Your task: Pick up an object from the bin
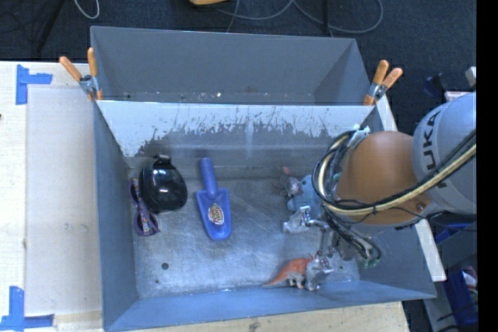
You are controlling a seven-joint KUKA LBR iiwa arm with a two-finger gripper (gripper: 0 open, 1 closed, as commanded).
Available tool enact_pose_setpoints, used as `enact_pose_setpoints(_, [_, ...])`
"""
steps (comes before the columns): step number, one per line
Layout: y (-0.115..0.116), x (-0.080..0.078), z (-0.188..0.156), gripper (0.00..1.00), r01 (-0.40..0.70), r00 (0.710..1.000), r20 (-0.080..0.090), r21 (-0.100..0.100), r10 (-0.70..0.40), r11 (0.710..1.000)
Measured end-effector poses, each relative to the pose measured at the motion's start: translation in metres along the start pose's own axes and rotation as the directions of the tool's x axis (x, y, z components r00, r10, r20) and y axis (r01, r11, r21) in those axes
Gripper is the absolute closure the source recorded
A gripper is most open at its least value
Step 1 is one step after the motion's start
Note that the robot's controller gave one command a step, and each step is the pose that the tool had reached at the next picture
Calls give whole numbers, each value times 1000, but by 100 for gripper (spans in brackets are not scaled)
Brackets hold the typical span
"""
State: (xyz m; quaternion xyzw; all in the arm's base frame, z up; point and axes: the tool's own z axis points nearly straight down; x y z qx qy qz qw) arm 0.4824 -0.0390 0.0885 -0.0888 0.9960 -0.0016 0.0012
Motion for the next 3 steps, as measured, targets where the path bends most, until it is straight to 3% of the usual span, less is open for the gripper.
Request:
enact_pose_setpoints(1, [11, -19, 14, 100, 258, 966, -1, -4, -258, 966])
enact_pose_setpoints(2, [11, -18, 14, 100, 257, 966, -1, -4, -257, 966])
enact_pose_setpoints(3, [17, -16, -113, 100, 324, 946, -1, -5, -324, 946])
